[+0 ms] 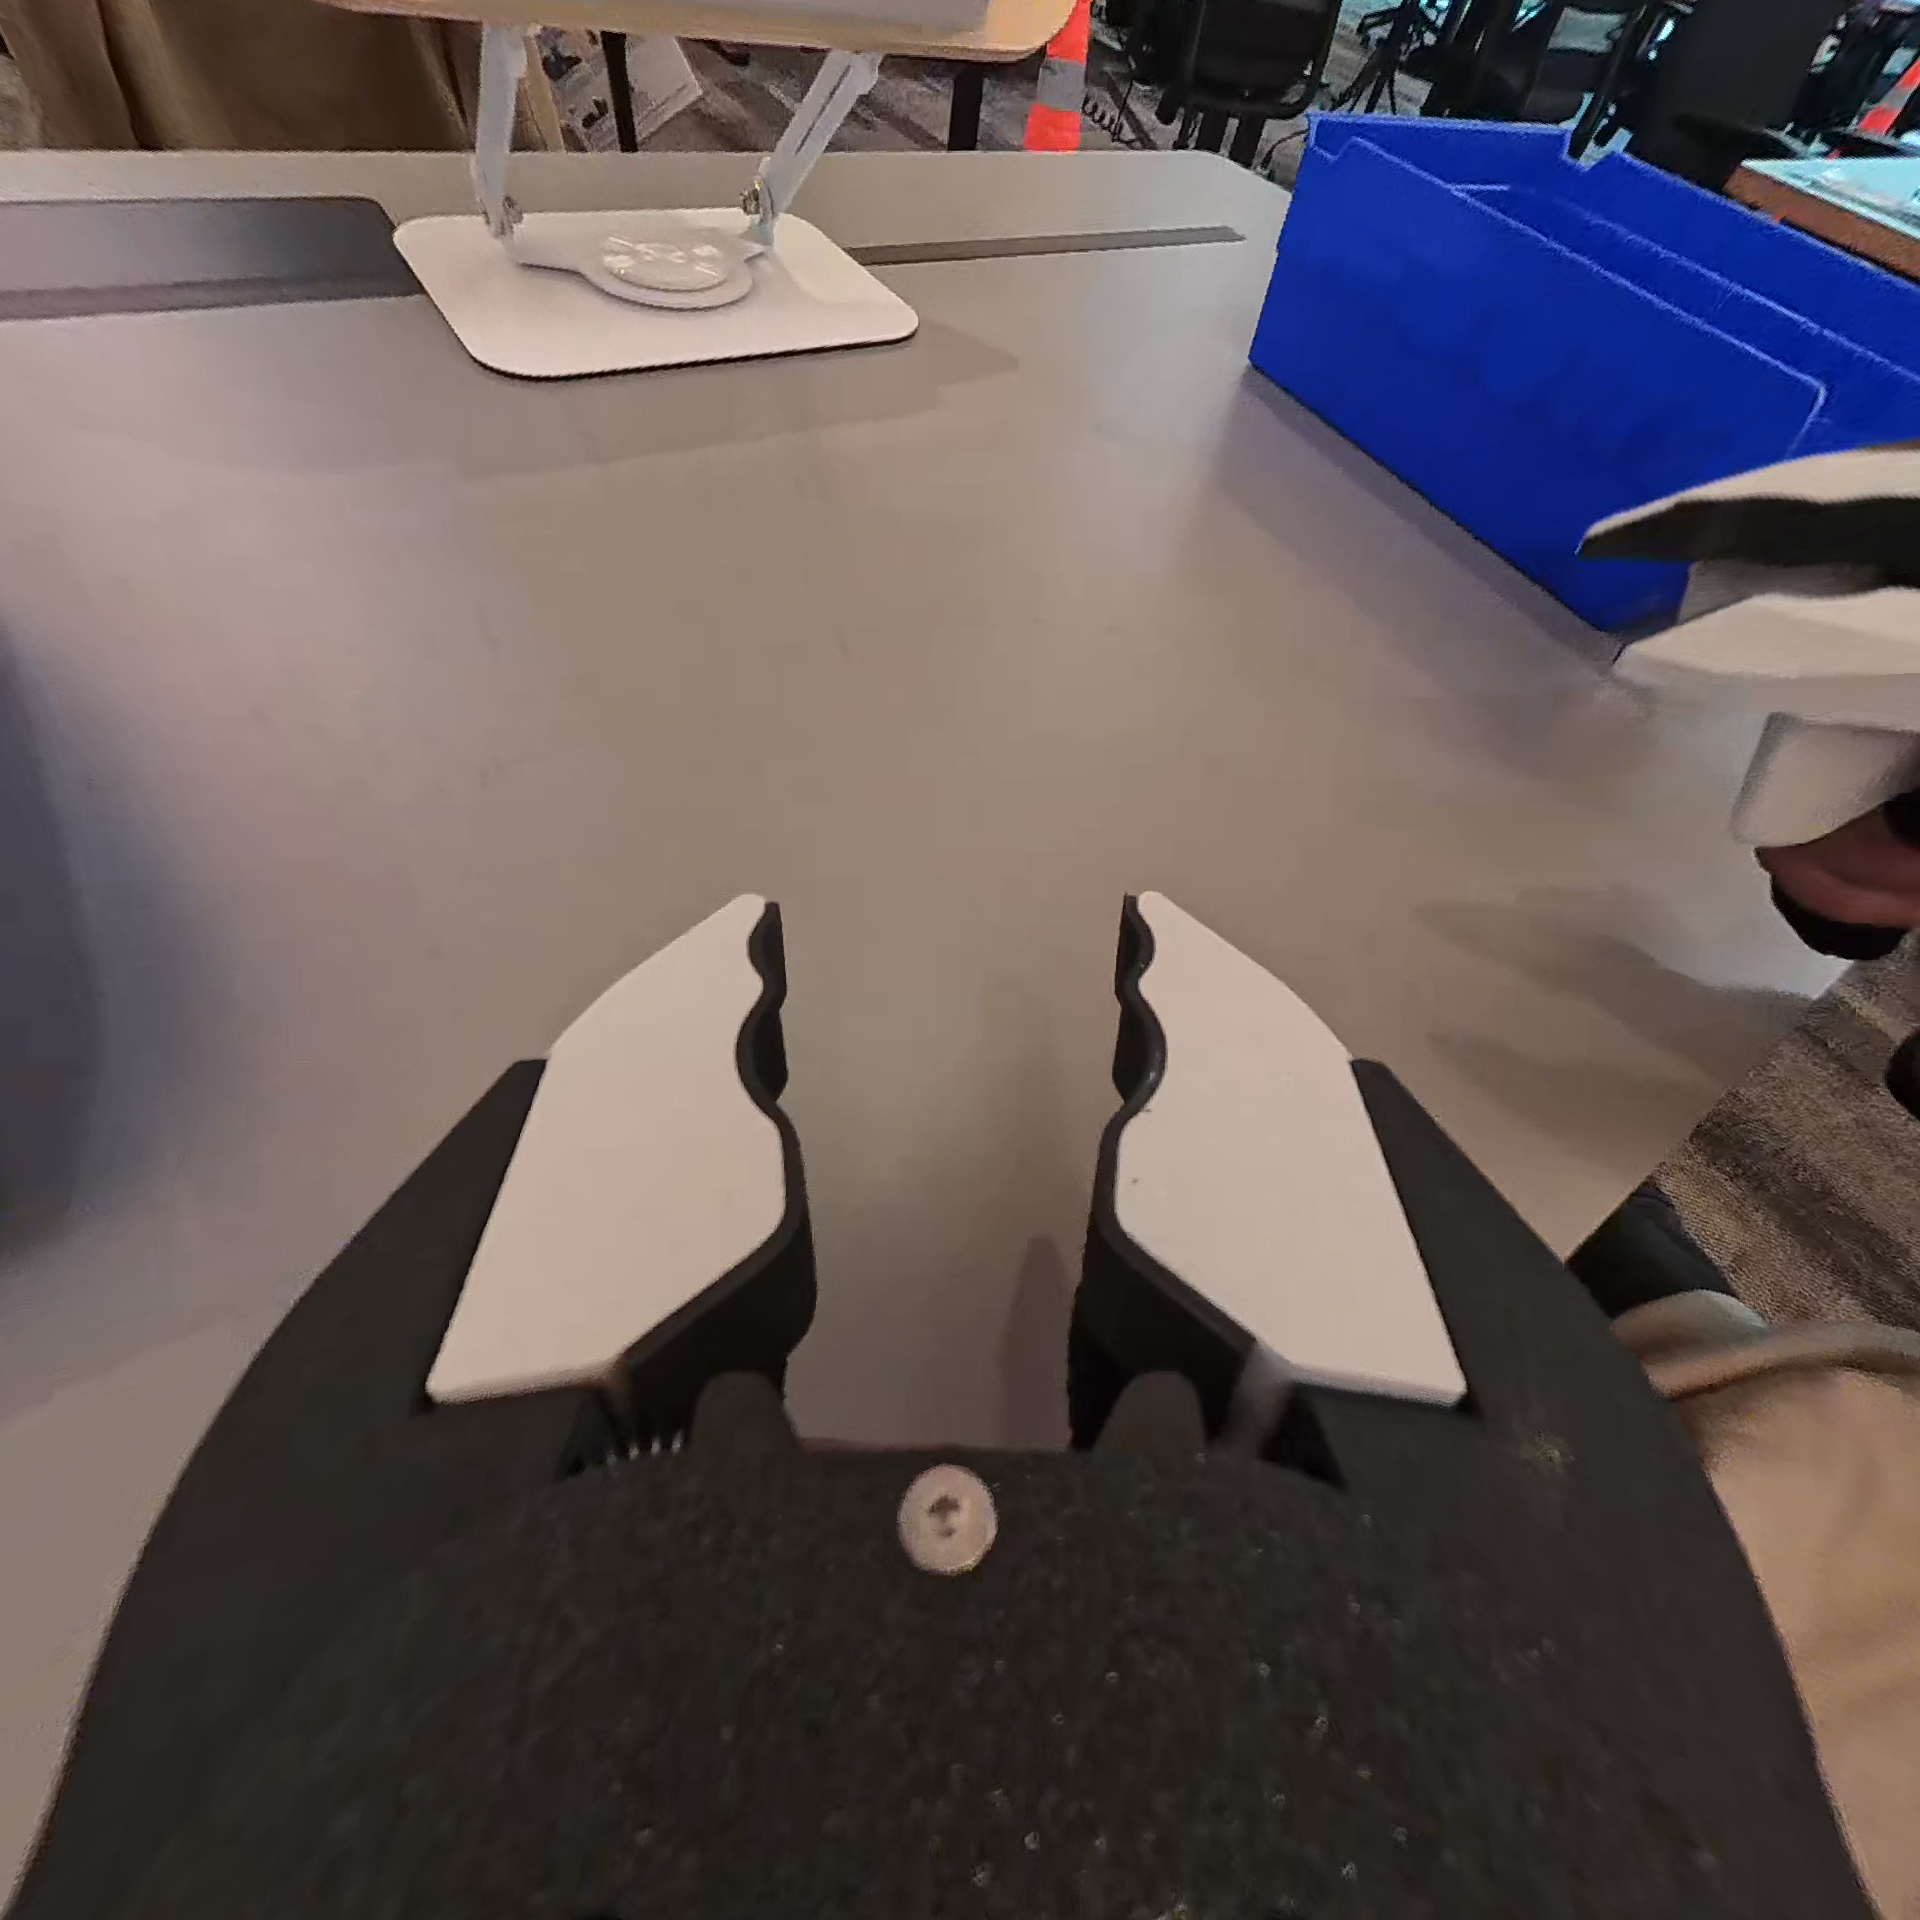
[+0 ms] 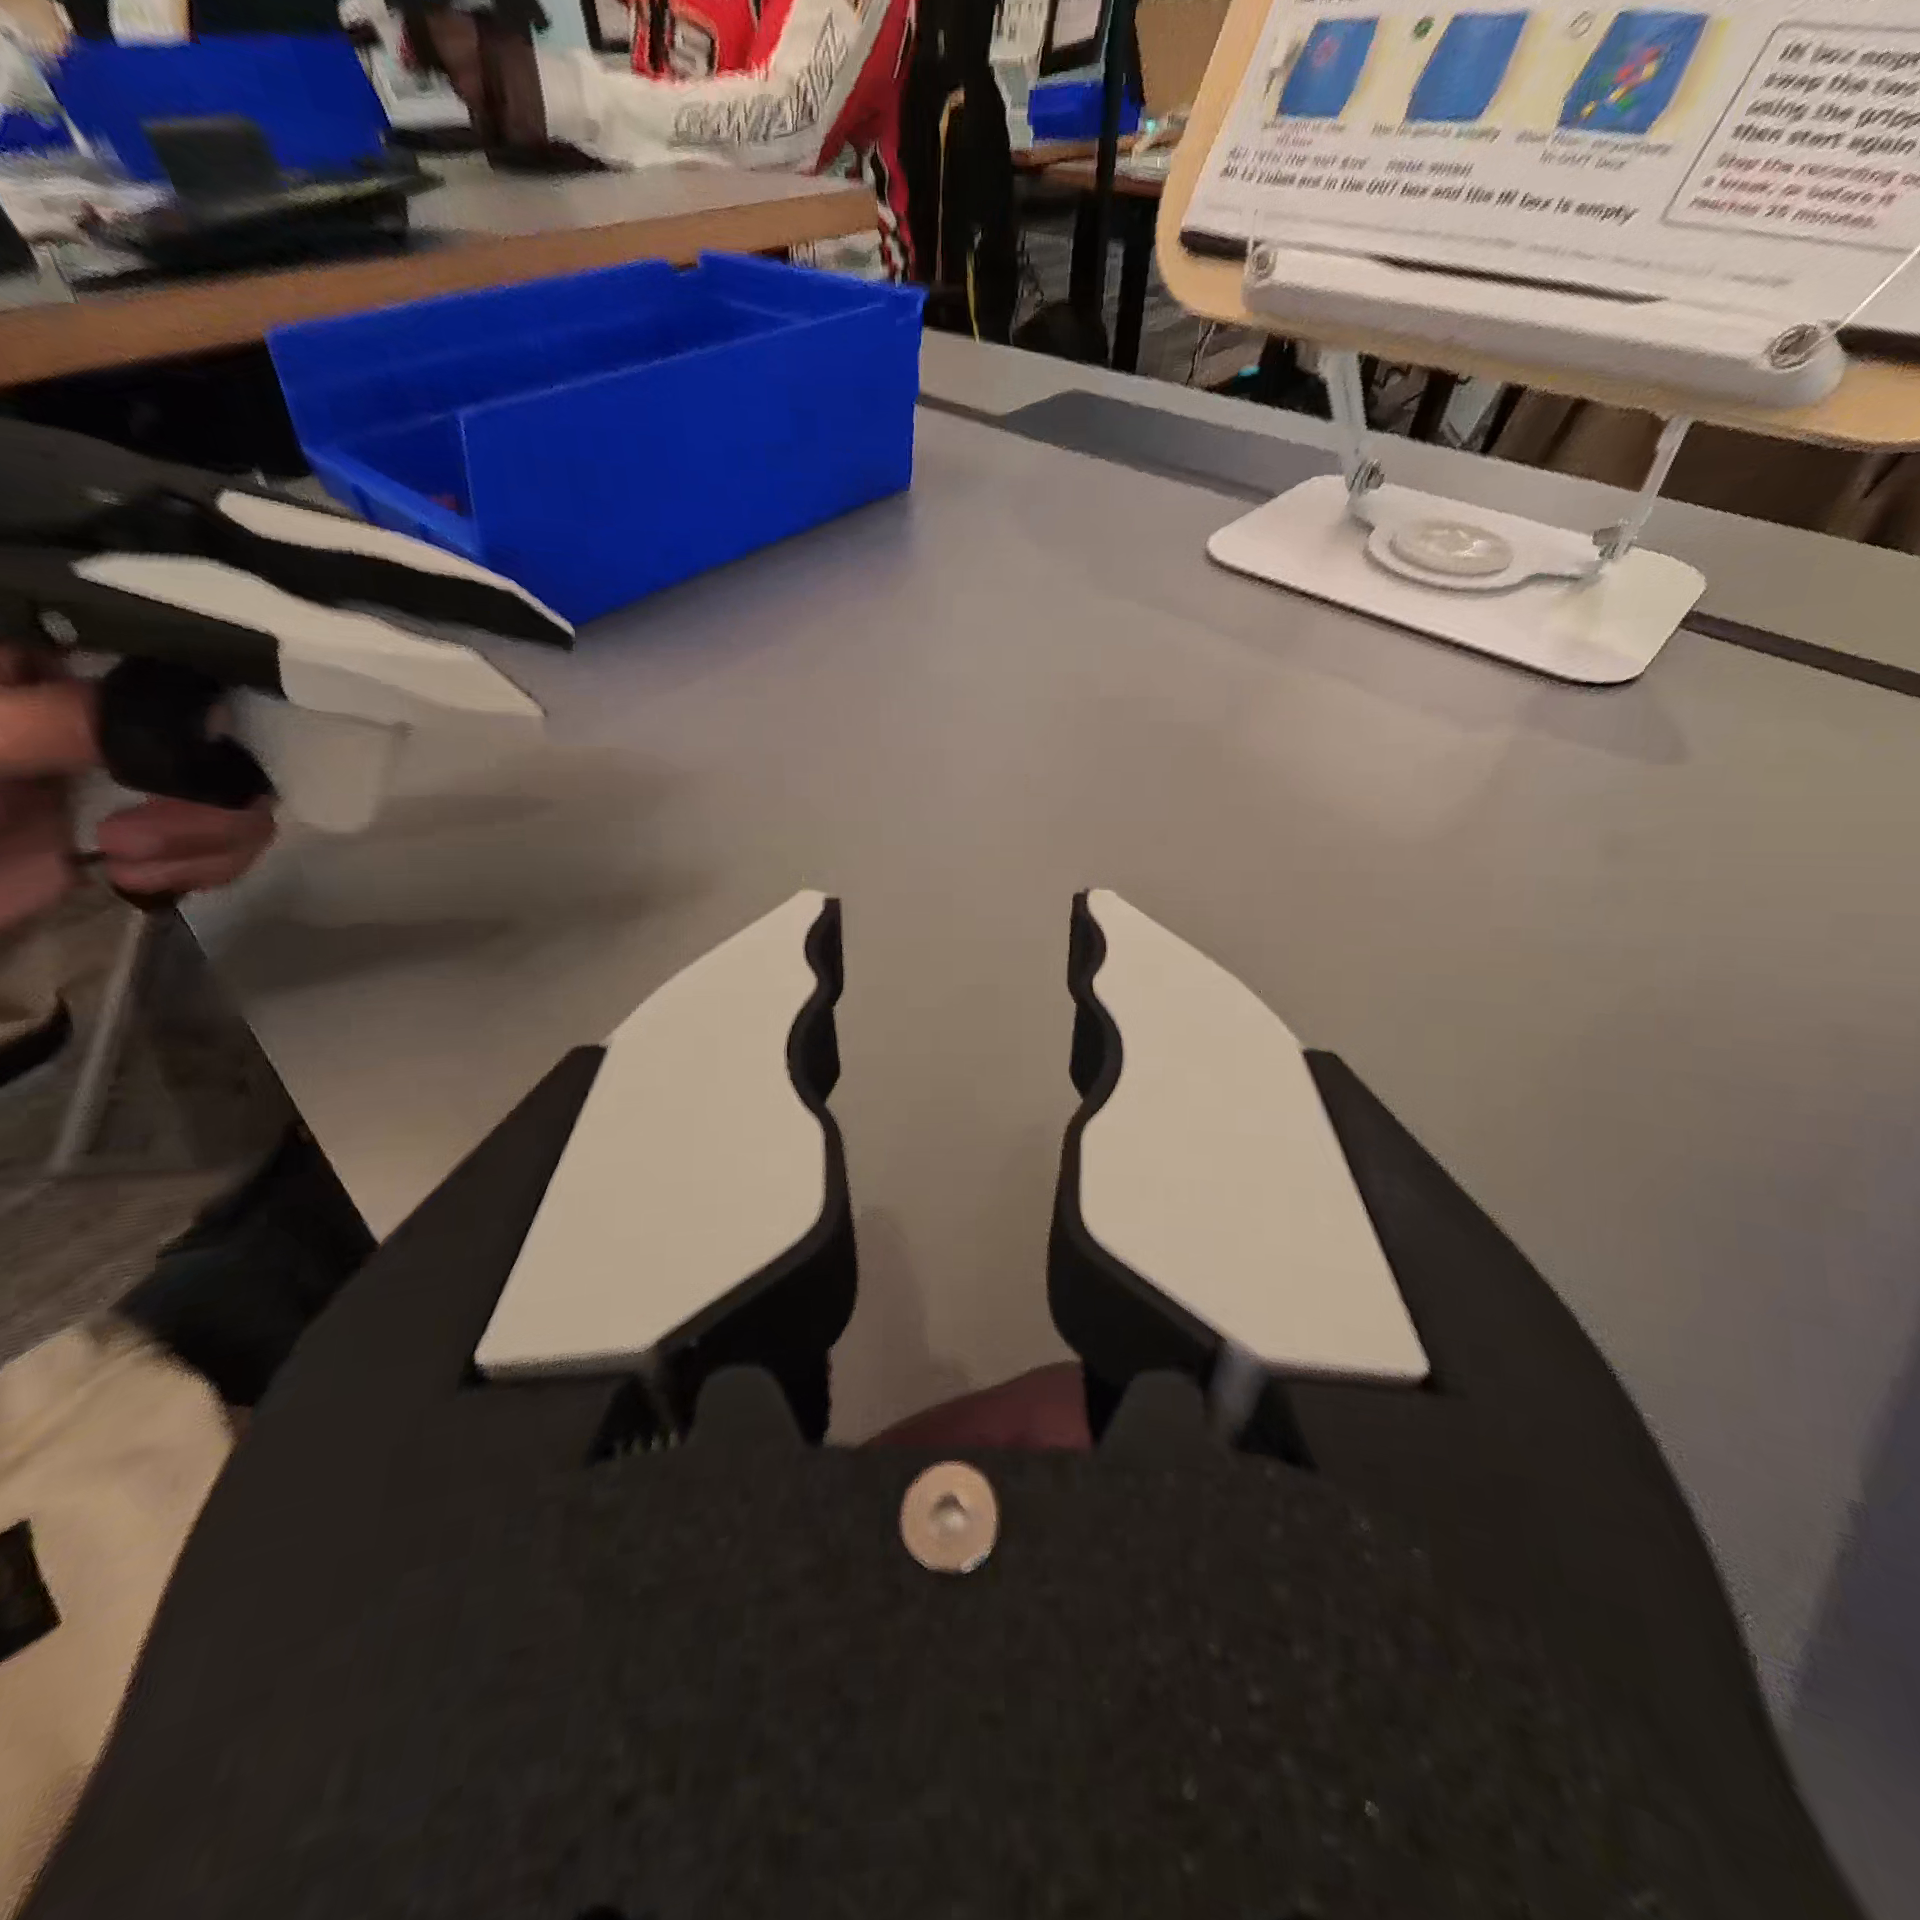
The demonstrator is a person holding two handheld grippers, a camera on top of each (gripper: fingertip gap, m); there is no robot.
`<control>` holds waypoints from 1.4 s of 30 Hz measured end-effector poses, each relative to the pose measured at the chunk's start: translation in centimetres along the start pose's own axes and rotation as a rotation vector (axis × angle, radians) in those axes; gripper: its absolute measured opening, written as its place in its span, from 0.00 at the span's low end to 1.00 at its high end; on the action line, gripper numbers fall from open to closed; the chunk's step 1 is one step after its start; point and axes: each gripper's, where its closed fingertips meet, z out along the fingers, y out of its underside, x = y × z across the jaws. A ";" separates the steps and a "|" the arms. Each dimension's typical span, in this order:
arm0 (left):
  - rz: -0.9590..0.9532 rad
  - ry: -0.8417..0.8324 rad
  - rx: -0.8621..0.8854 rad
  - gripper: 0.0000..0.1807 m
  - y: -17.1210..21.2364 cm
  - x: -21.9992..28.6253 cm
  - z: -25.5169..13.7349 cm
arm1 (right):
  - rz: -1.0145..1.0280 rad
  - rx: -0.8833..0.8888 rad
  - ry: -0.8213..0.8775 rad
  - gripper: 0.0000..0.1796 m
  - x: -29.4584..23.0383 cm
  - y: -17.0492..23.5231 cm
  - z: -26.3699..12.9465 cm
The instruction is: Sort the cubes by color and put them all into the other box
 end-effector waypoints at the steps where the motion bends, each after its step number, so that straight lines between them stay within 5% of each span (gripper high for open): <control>1: -0.001 0.001 -0.003 0.34 0.1 0.0 -0.1 | -0.034 -0.014 0.016 0.23 -0.1 0.5 0.0; 15: -0.037 0.210 -0.096 0.33 1.3 1.6 -4.7 | -0.054 -0.072 -0.002 0.22 -0.7 3.0 0.7; 19: -0.087 0.177 -0.093 0.33 -0.6 -2.7 -9.3 | -0.020 -0.074 -0.014 0.21 -0.3 3.1 0.4; 23: -0.007 -0.045 -0.165 0.33 -3.9 -10.9 -10.6 | -0.011 -0.071 -0.029 0.20 -0.2 2.8 0.4; 29: 0.058 -0.260 -0.259 0.33 -8.6 -24.6 -3.6 | -0.020 -0.066 -0.039 0.20 -0.3 2.2 0.8; 34: 0.064 -0.220 -0.484 0.34 -5.4 -31.8 5.3 | -0.045 -0.081 -0.045 0.19 -0.7 2.4 1.3; 39: 0.077 -0.226 -0.597 0.34 -2.5 -34.4 9.4 | -0.031 -0.105 -0.055 0.19 -0.7 3.1 1.7; 42: 0.058 -0.190 -0.553 0.13 -2.6 -34.3 10.2 | -0.014 -0.120 -0.063 0.19 -0.7 3.6 1.7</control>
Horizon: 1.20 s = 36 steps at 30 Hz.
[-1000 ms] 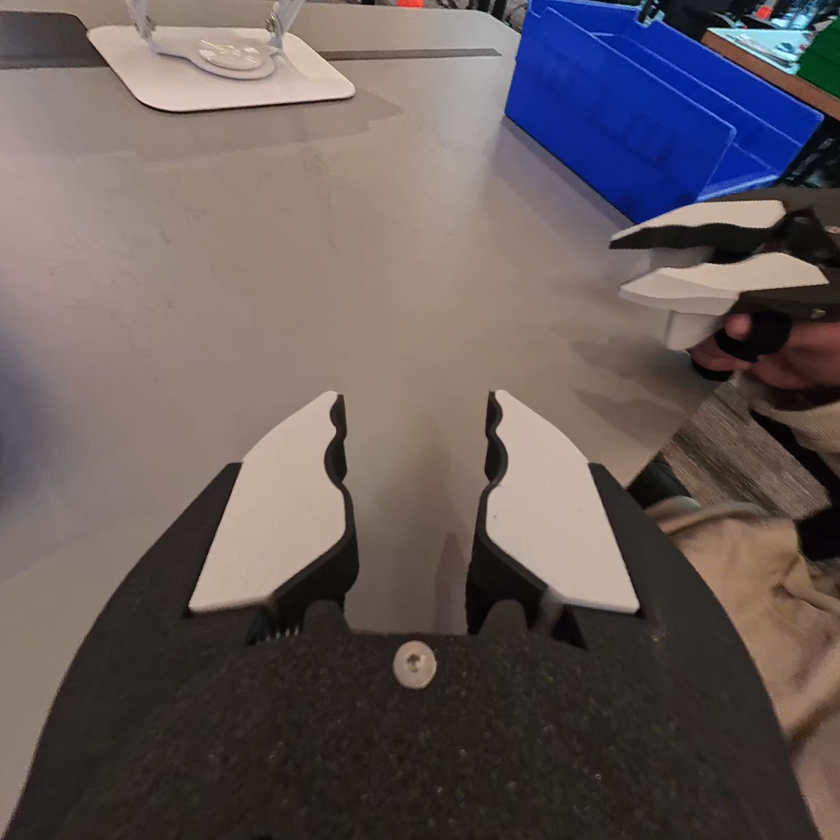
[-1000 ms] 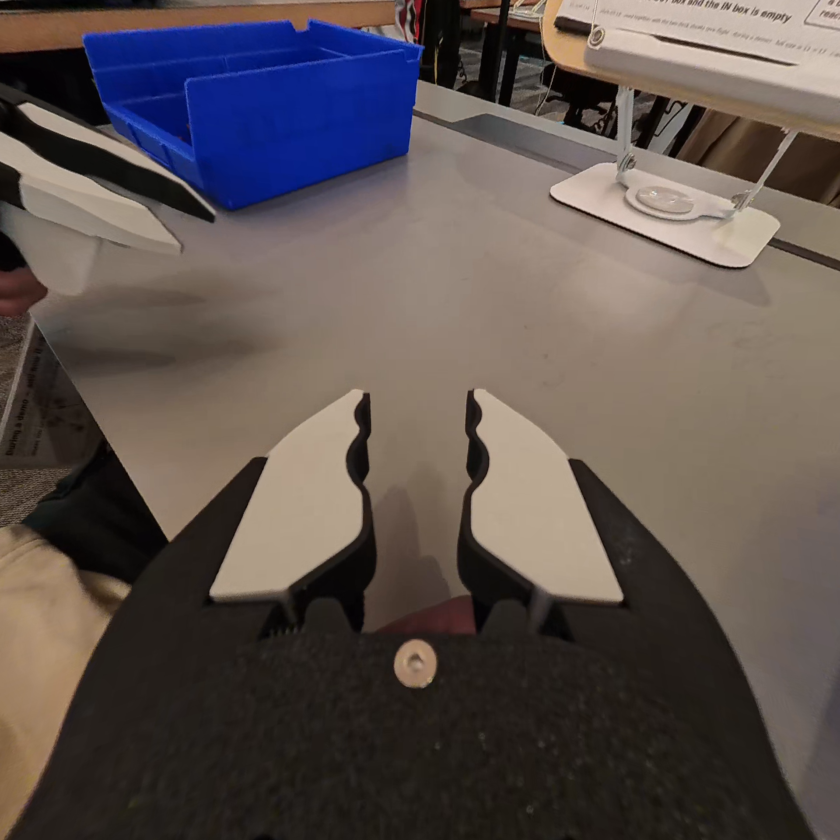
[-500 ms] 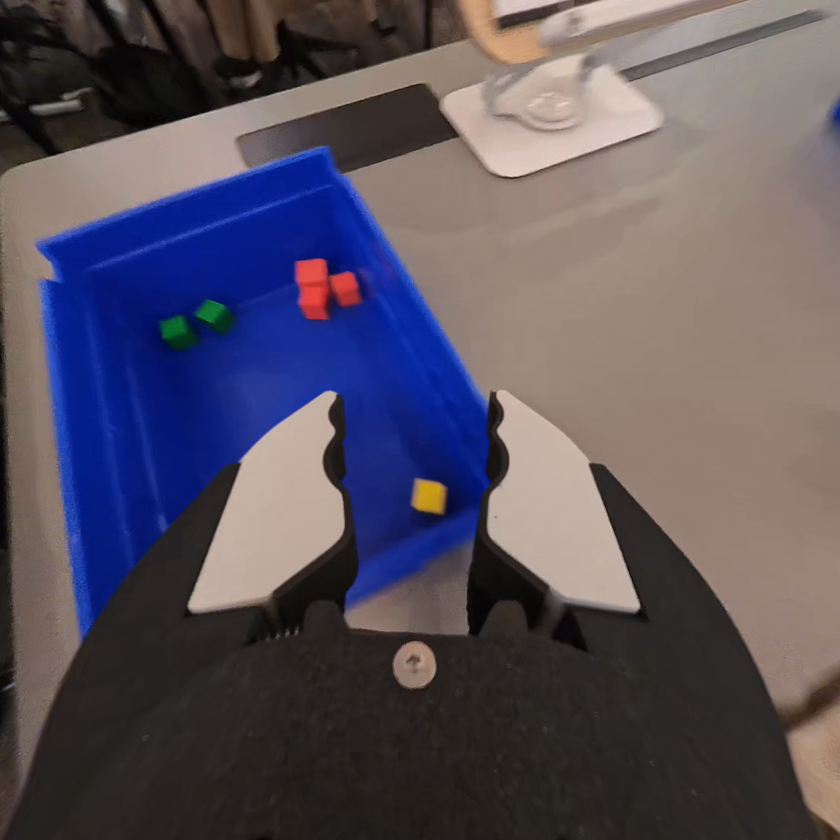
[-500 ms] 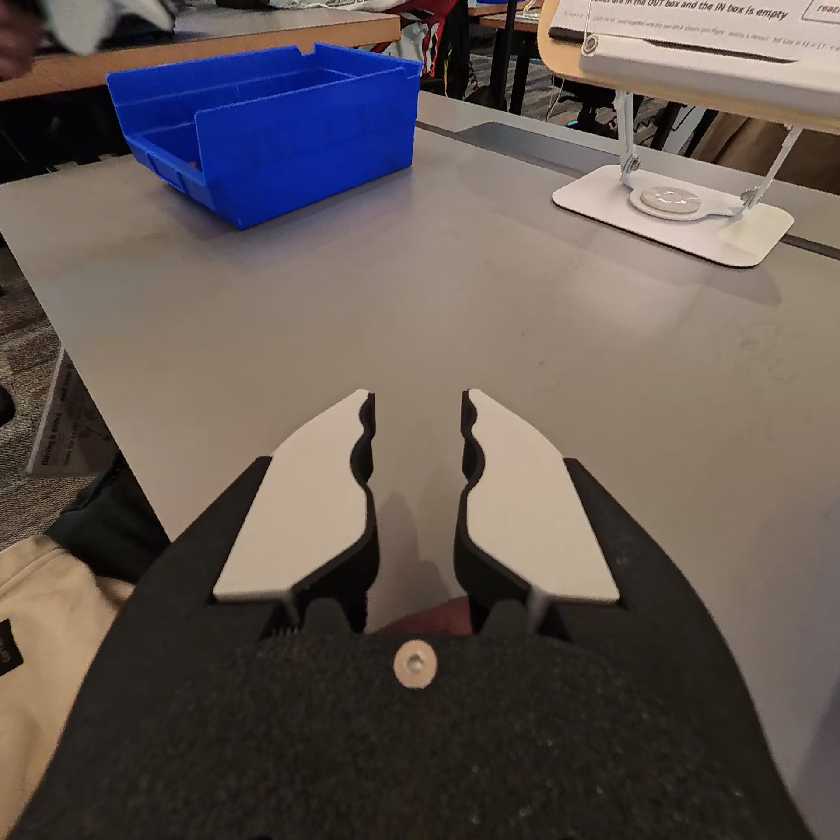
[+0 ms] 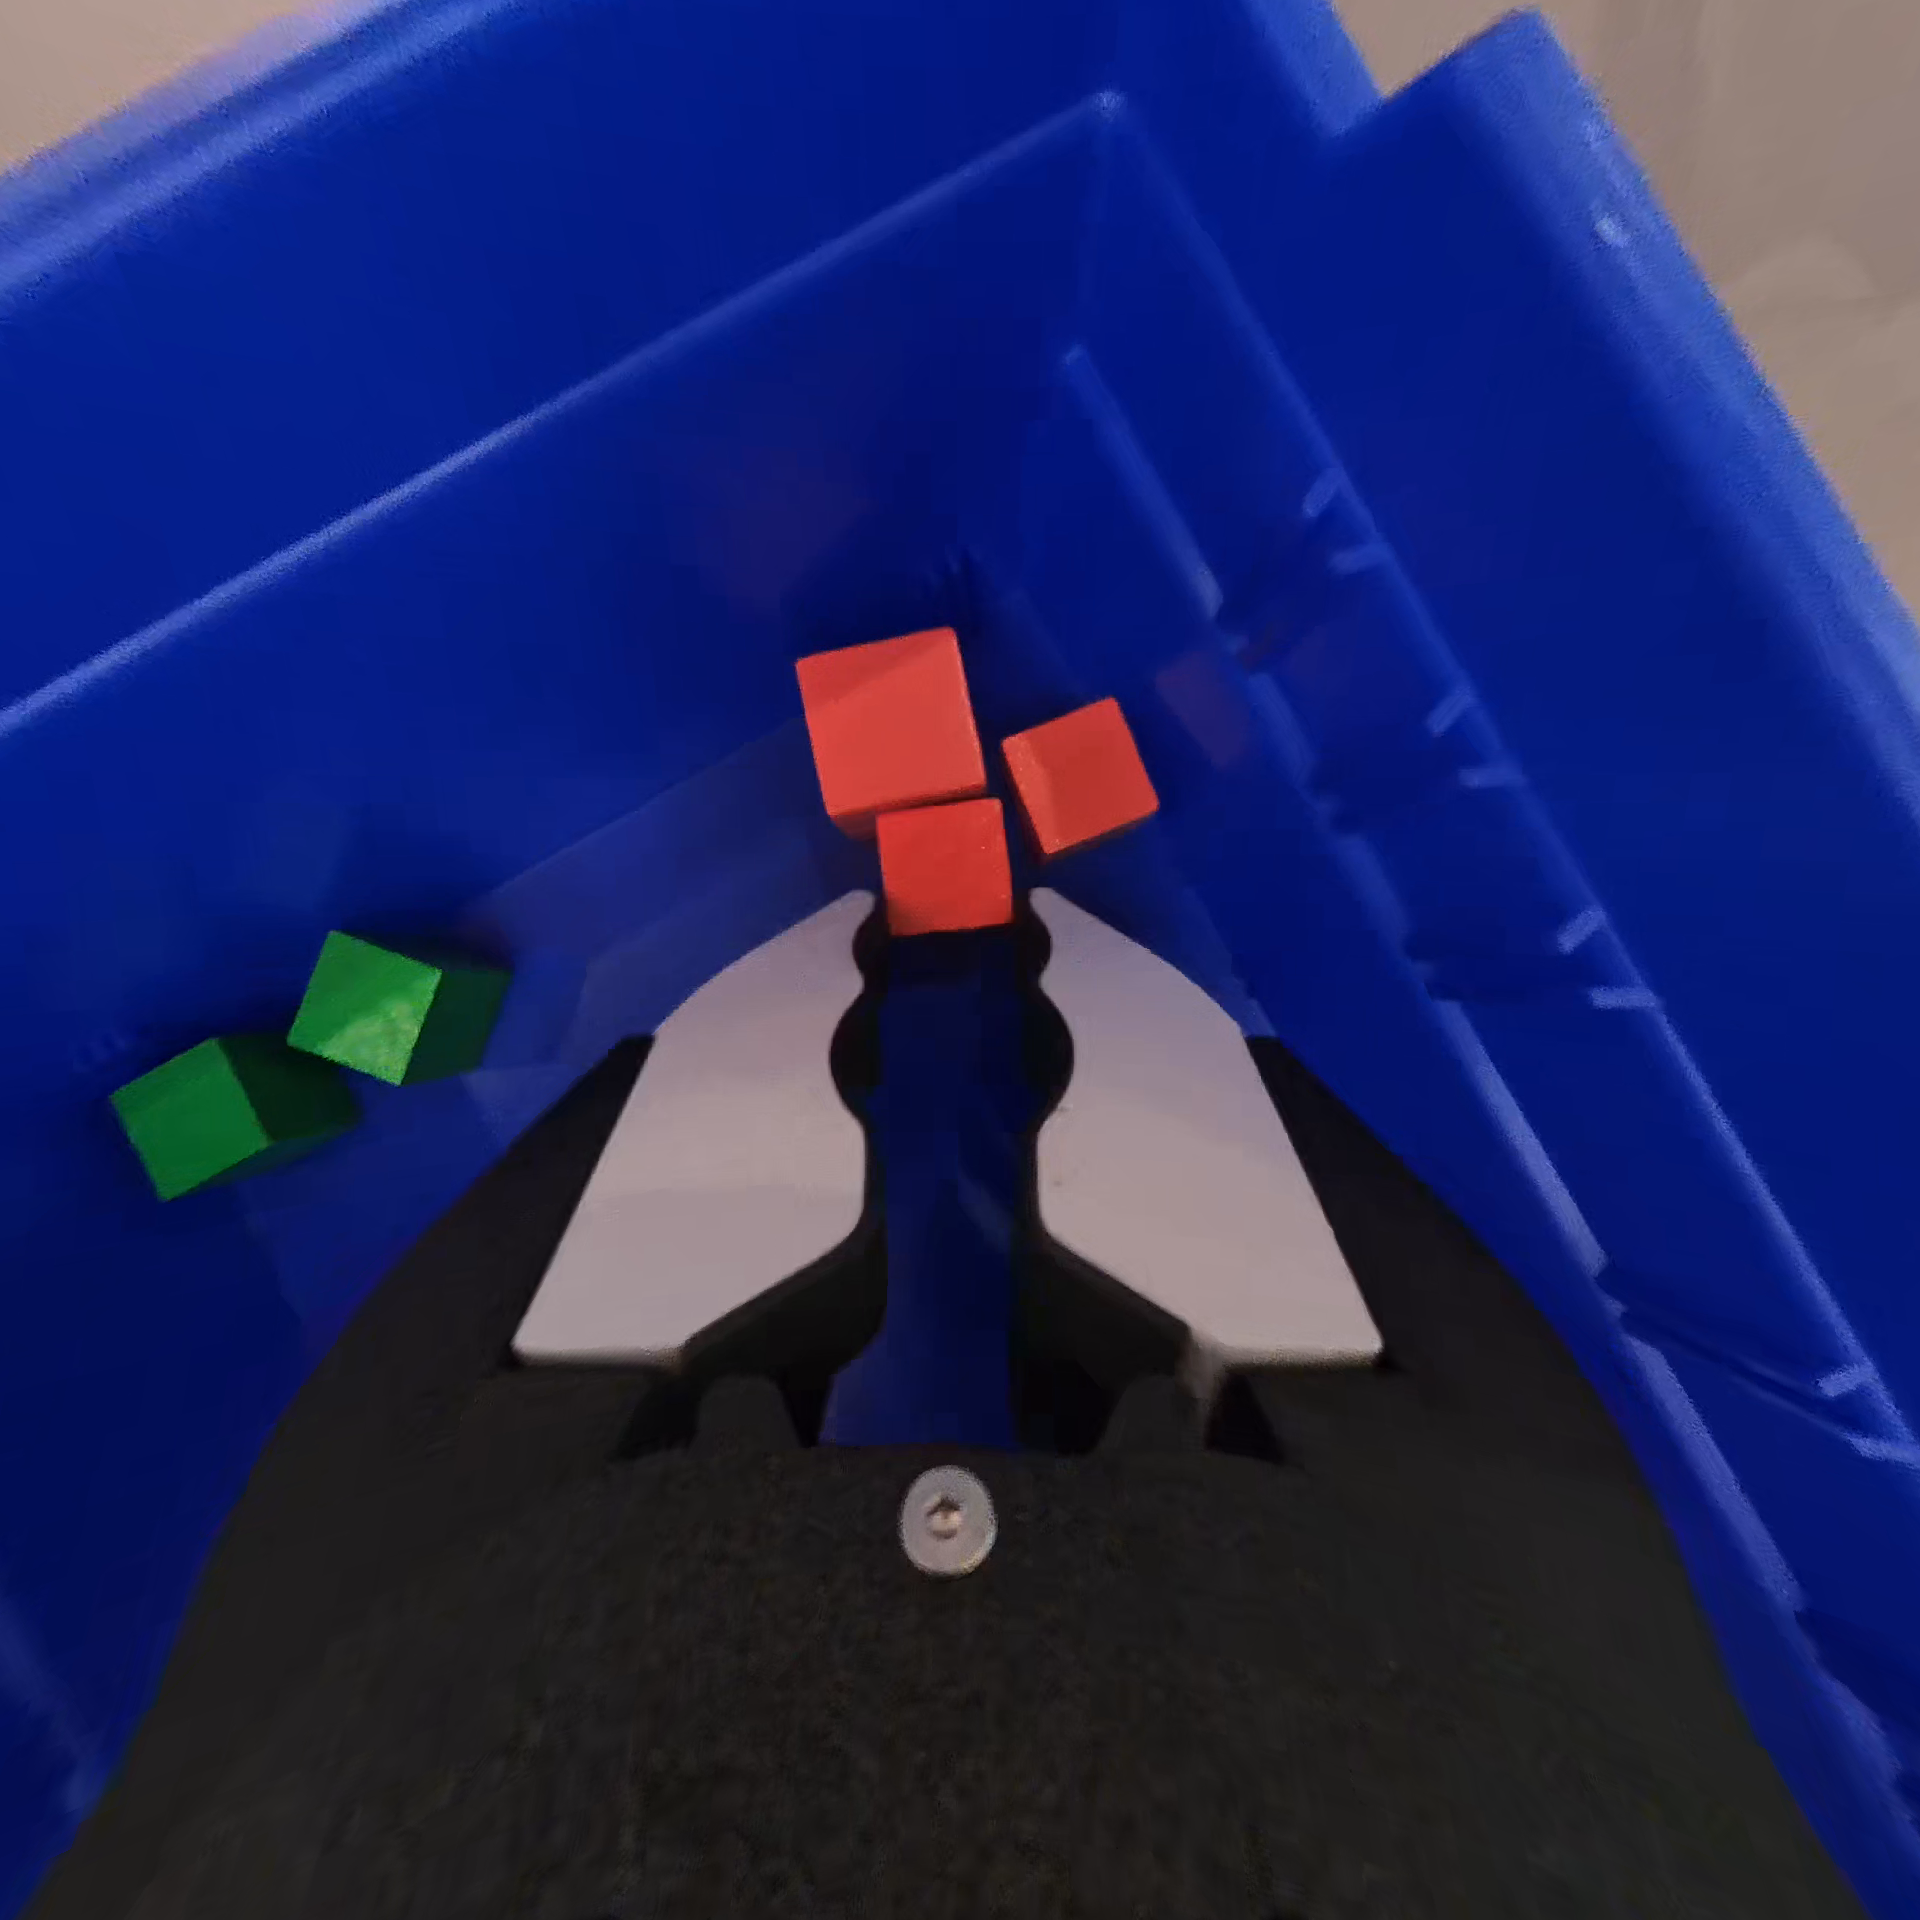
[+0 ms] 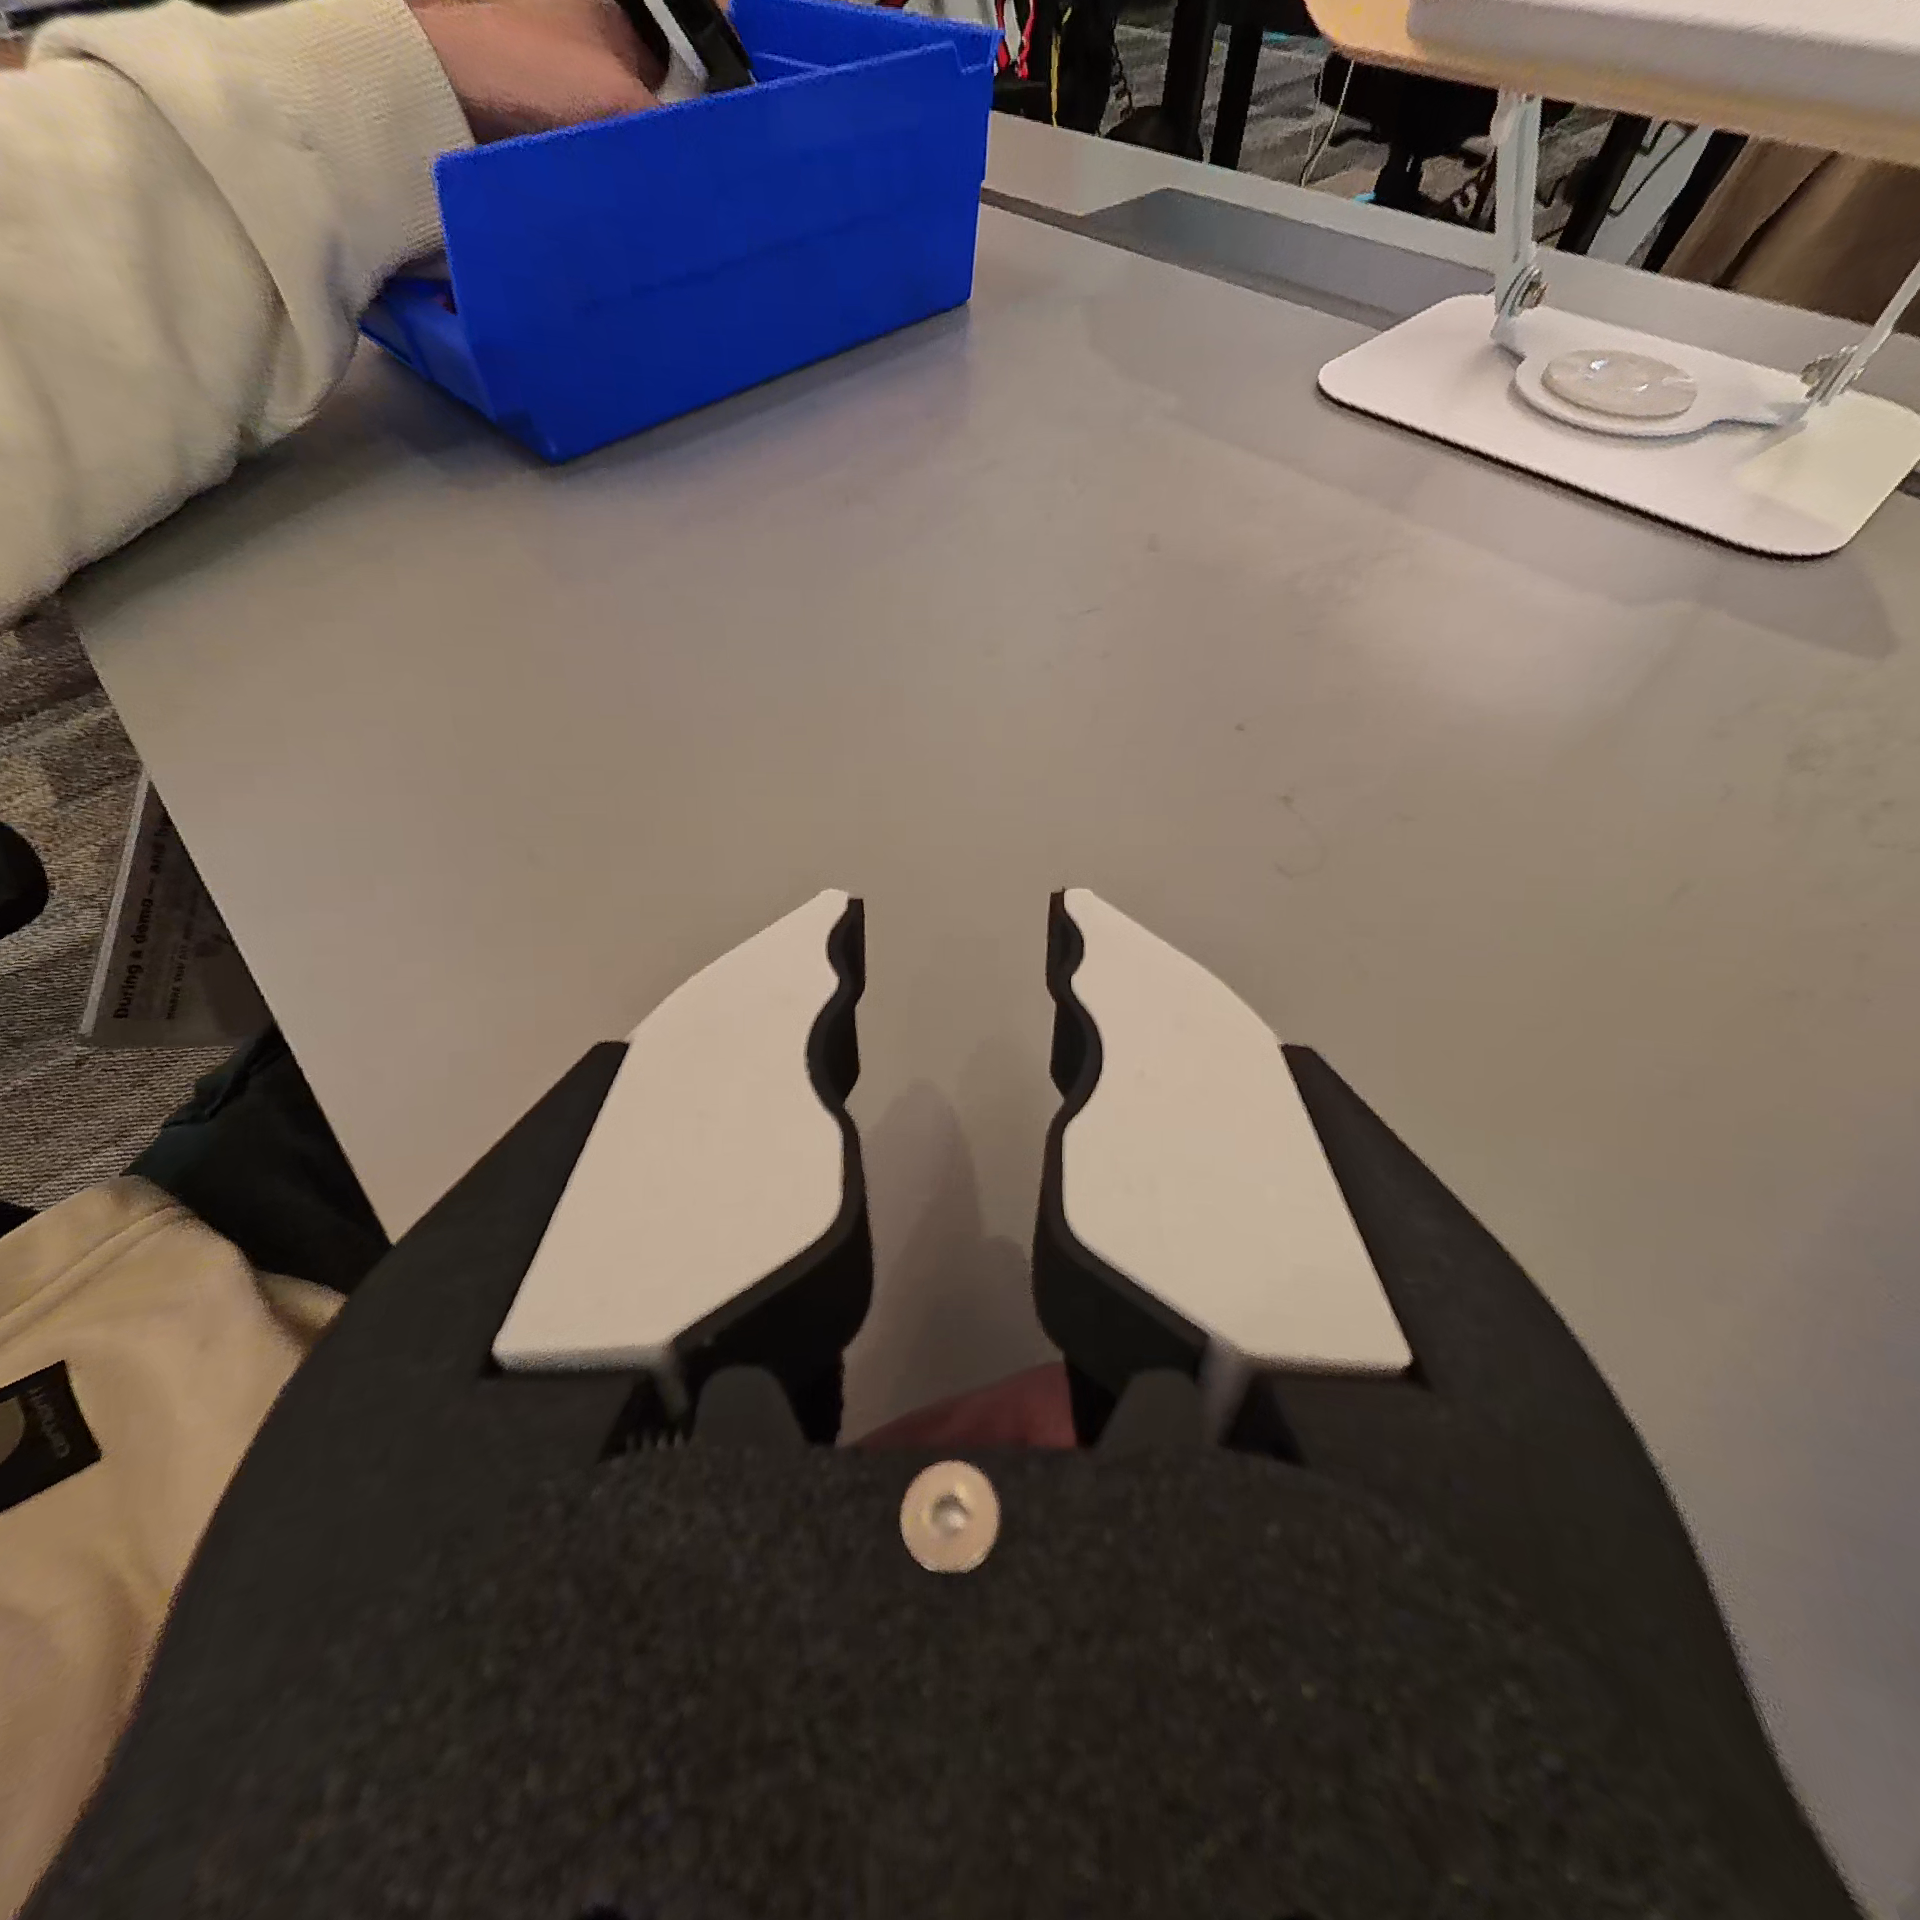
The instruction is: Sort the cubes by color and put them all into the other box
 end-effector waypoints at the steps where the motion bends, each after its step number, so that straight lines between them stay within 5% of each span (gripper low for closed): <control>1: 0.006 0.008 0.017 0.12 -0.1 0.0 -0.1 | 0.006 -0.002 -0.003 0.18 0.0 0.0 0.0; 6: 0.008 0.005 0.060 0.13 0.4 0.0 -2.0 | 0.022 0.010 0.002 0.17 0.5 -0.1 -0.7; 10: 0.038 0.021 0.247 0.12 0.2 2.4 -8.3 | 0.014 0.030 0.022 0.17 1.0 -0.5 -1.6; 18: 0.131 0.349 0.742 0.12 1.1 18.2 -20.3 | 0.032 0.068 0.088 0.17 5.3 -2.2 -4.3; 25: 0.181 0.628 0.677 0.12 2.8 28.9 -18.3 | 0.200 0.162 -0.038 0.17 5.8 -2.6 -4.1; 30: -0.029 1.101 0.572 0.12 1.3 36.5 -19.3 | -0.243 0.199 -0.118 0.24 1.4 -5.4 -1.3; 36: -0.119 1.310 0.441 0.12 0.2 41.1 -18.6 | -0.509 0.363 -0.128 0.23 -2.9 -9.3 0.4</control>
